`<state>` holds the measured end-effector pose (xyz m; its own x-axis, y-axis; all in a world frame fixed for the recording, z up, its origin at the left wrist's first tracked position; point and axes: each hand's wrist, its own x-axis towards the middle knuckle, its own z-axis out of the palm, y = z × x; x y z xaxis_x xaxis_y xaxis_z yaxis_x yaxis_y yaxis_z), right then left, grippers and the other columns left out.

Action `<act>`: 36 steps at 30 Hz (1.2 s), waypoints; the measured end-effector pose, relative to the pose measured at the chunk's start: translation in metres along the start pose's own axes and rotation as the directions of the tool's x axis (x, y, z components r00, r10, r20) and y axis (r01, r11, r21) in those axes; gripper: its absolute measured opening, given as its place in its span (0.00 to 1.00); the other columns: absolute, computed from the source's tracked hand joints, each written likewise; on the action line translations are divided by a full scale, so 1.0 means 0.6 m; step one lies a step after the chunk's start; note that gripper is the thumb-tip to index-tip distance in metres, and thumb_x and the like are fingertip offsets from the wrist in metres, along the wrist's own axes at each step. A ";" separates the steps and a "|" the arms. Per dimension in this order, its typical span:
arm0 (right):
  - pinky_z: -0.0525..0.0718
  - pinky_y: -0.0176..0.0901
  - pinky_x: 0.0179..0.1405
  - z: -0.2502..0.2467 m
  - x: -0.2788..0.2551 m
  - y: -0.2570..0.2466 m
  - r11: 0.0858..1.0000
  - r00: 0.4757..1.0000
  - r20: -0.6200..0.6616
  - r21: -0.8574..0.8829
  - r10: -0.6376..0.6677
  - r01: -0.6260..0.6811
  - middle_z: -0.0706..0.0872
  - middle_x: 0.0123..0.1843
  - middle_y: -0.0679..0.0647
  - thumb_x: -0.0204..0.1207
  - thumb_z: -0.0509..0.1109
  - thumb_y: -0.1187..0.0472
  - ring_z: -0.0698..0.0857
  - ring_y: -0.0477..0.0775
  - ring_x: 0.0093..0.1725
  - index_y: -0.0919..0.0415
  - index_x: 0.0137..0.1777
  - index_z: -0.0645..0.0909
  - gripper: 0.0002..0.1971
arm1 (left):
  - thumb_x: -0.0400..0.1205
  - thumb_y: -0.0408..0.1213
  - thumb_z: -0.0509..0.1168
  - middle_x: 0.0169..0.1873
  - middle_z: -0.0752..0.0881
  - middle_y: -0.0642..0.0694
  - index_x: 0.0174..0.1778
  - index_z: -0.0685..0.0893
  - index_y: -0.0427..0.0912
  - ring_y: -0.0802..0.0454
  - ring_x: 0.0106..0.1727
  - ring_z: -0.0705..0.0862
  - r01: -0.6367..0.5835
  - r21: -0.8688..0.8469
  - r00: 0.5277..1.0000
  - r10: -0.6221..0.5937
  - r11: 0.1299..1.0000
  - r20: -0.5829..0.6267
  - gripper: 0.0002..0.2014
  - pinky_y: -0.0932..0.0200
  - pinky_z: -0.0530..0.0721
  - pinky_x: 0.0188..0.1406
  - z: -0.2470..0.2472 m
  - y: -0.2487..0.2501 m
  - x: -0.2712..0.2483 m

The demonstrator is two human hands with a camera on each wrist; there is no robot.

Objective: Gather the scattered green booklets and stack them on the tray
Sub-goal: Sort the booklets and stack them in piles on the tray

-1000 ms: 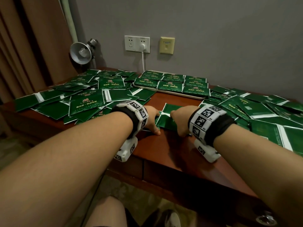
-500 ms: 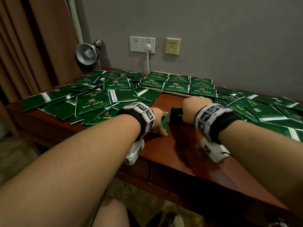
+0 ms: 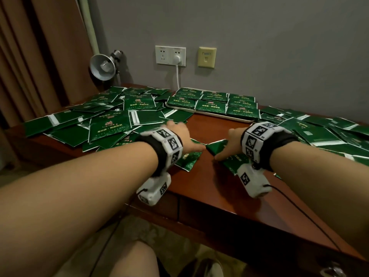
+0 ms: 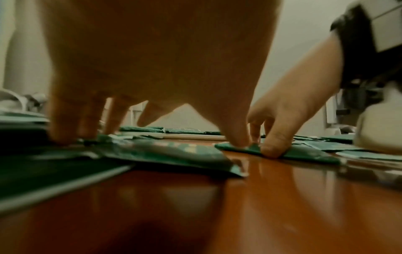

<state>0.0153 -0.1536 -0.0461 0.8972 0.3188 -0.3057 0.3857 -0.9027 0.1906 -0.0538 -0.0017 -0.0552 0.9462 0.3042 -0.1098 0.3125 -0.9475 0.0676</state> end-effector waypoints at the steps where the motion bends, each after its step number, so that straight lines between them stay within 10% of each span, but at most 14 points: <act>1: 0.82 0.45 0.44 0.004 0.003 -0.001 1.000 1.000 -0.019 0.004 -0.005 0.005 0.86 0.49 0.56 0.63 0.73 0.29 0.85 0.55 0.49 0.65 0.56 0.80 0.38 | 0.71 0.76 0.59 0.73 0.71 0.34 0.76 0.69 0.40 0.35 0.72 0.73 0.007 0.136 0.998 -0.014 0.991 0.056 0.48 0.41 0.75 0.68 0.004 0.004 -0.010; 6: 0.80 0.45 0.45 0.018 -0.009 -0.006 0.999 1.000 -0.012 0.032 0.020 -0.020 0.83 0.42 0.54 0.65 0.71 0.28 0.82 0.55 0.45 0.61 0.46 0.77 0.33 | 0.79 0.70 0.56 0.68 0.79 0.37 0.70 0.76 0.37 0.40 0.67 0.78 -0.065 0.255 0.991 0.033 0.965 0.128 0.39 0.49 0.77 0.62 0.009 0.023 -0.028; 12: 0.82 0.49 0.61 0.021 -0.017 -0.006 0.997 0.998 -0.056 0.070 0.035 -0.031 0.82 0.61 0.59 0.68 0.70 0.30 0.83 0.58 0.60 0.68 0.68 0.72 0.44 | 0.72 0.71 0.65 0.75 0.71 0.38 0.79 0.65 0.36 0.40 0.74 0.74 0.100 0.115 0.982 -0.117 0.988 0.149 0.50 0.50 0.74 0.68 -0.003 0.012 -0.027; 17: 0.71 0.39 0.28 0.021 -0.008 -0.015 0.991 0.993 -0.103 0.127 0.063 -0.049 0.72 0.31 0.53 0.80 0.65 0.41 0.74 0.52 0.32 0.62 0.32 0.71 0.25 | 0.67 0.66 0.74 0.72 0.74 0.37 0.78 0.61 0.31 0.37 0.70 0.78 0.191 -0.037 0.975 -0.185 0.981 0.125 0.55 0.44 0.77 0.69 0.009 -0.001 0.004; 23: 0.86 0.52 0.49 0.011 0.041 0.000 0.950 0.978 -0.135 0.289 0.158 -0.114 0.84 0.44 0.58 0.74 0.69 0.42 0.84 0.60 0.45 0.63 0.49 0.81 0.21 | 0.67 0.57 0.79 0.40 0.85 0.42 0.45 0.83 0.38 0.38 0.48 0.86 0.220 -0.019 0.975 -0.220 0.975 -0.027 0.26 0.39 0.86 0.53 0.015 -0.034 0.033; 27: 0.87 0.47 0.44 -0.024 -0.004 0.004 0.840 0.966 -0.171 0.537 0.193 -0.072 0.86 0.37 0.55 0.81 0.64 0.55 0.87 0.56 0.40 0.61 0.39 0.79 0.12 | 0.76 0.35 0.73 0.44 0.89 0.38 0.39 0.85 0.35 0.35 0.48 0.87 0.257 -0.100 0.951 -0.270 0.961 -0.149 0.07 0.41 0.86 0.54 -0.003 -0.050 0.035; 31: 0.90 0.55 0.45 -0.035 -0.012 0.005 0.712 0.968 -0.118 0.698 0.220 -0.077 0.90 0.37 0.60 0.76 0.67 0.58 0.91 0.59 0.36 0.66 0.44 0.82 0.10 | 0.79 0.34 0.68 0.49 0.86 0.37 0.43 0.83 0.37 0.40 0.51 0.85 0.131 -0.211 0.965 -0.173 0.969 -0.197 0.04 0.54 0.79 0.46 -0.026 -0.065 0.021; 36: 0.79 0.22 0.28 -0.051 -0.059 -0.012 0.861 0.995 -0.057 0.507 0.083 -0.042 0.82 0.23 0.57 0.81 0.64 0.59 0.82 0.34 0.20 0.74 0.38 0.79 0.17 | 0.77 0.26 0.68 0.45 0.87 0.41 0.50 0.88 0.38 0.45 0.42 0.84 -0.006 -0.663 0.981 -0.125 0.749 -0.149 0.08 0.57 0.80 0.34 -0.074 -0.059 0.001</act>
<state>-0.0125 -0.1498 -0.0081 0.9369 0.2592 -0.2348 0.1852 -0.9372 -0.2956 -0.0607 0.0360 -0.0137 0.9016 0.4313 0.0320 0.2839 -0.6460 0.7086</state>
